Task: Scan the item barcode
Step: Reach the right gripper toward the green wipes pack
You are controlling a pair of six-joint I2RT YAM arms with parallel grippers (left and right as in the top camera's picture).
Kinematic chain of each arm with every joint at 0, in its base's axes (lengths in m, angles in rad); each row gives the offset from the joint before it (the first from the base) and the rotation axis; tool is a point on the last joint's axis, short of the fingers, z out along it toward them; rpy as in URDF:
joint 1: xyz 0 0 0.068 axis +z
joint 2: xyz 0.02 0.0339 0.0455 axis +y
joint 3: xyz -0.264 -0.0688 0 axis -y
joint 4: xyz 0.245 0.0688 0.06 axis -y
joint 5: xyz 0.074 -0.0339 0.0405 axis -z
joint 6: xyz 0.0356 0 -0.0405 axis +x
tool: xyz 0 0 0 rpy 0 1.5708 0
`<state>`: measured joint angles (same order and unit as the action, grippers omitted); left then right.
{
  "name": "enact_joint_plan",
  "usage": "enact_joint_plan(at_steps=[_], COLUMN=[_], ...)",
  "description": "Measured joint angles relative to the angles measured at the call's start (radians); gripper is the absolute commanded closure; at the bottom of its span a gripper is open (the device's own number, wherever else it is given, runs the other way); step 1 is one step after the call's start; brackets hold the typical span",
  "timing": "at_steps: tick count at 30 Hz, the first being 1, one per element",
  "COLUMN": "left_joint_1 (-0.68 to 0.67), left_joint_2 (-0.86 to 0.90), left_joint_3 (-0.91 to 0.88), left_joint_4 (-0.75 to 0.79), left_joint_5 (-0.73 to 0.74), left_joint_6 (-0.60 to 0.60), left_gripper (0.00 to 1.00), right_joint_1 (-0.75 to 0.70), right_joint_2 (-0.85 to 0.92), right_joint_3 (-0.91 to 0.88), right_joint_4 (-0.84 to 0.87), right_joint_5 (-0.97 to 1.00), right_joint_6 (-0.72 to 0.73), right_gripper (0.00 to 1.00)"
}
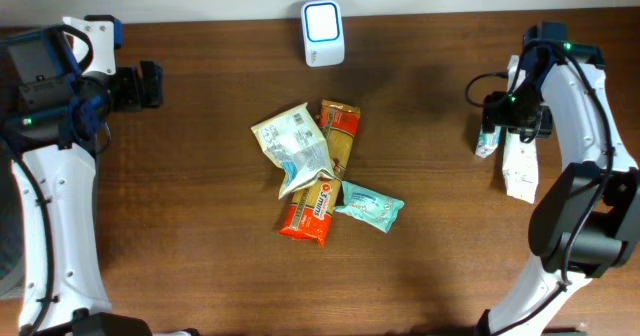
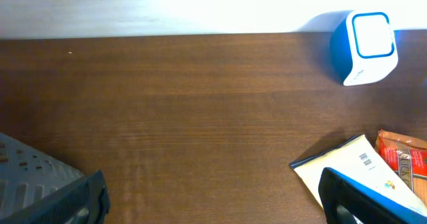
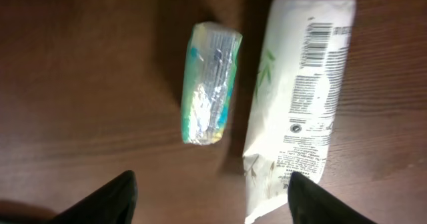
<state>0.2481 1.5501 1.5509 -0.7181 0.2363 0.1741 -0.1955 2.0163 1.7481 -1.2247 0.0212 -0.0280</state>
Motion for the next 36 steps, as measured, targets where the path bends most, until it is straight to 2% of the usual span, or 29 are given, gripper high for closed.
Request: enact_joint_plan(at_steps=[2,8,17,21,22,24,27,36], left_joint_1=[0.000,0.000,0.000,0.000,0.000,0.000,0.000,0.000], left_joint_2=[0.000,0.000,0.000,0.000,0.000,0.000,0.000,0.000], left_joint_3=[0.000,0.000,0.000,0.000,0.000,0.000,0.000,0.000], left_joint_4=[0.000,0.000,0.000,0.000,0.000,0.000,0.000,0.001], left_joint_5=[0.000,0.000,0.000,0.000,0.000,0.000,0.000,0.000], left_joint_6=[0.000,0.000,0.000,0.000,0.000,0.000,0.000,0.000], left_gripper=[0.01,0.01,0.01,0.01,0.01,0.01,0.01,0.01], right_joint_1=[0.002,0.068,0.472,0.585,0.610,0.647,0.675,0.674], right_joint_2=[0.000,-0.002,-0.001,-0.001,-0.001,-0.001,-0.001,-0.001], right_joint_3=[0.010,0.112,0.022,-0.024,-0.040,-0.069,-0.130,-0.278], right_joint_4=[-0.047,-0.182,-0.186,-0.156,-0.139,-0.113,-0.065,0.104], right_joint_5=[-0.055,-0.254,-0.307,-0.307,-0.307,-0.307,-0.307,-0.213], right_joint_6=[-0.018,-0.037,-0.036,-0.036,-0.037,-0.024,0.048,0.273], right_gripper=[0.40,0.39,0.38,0.39,0.42,0.56,0.71,0.94])
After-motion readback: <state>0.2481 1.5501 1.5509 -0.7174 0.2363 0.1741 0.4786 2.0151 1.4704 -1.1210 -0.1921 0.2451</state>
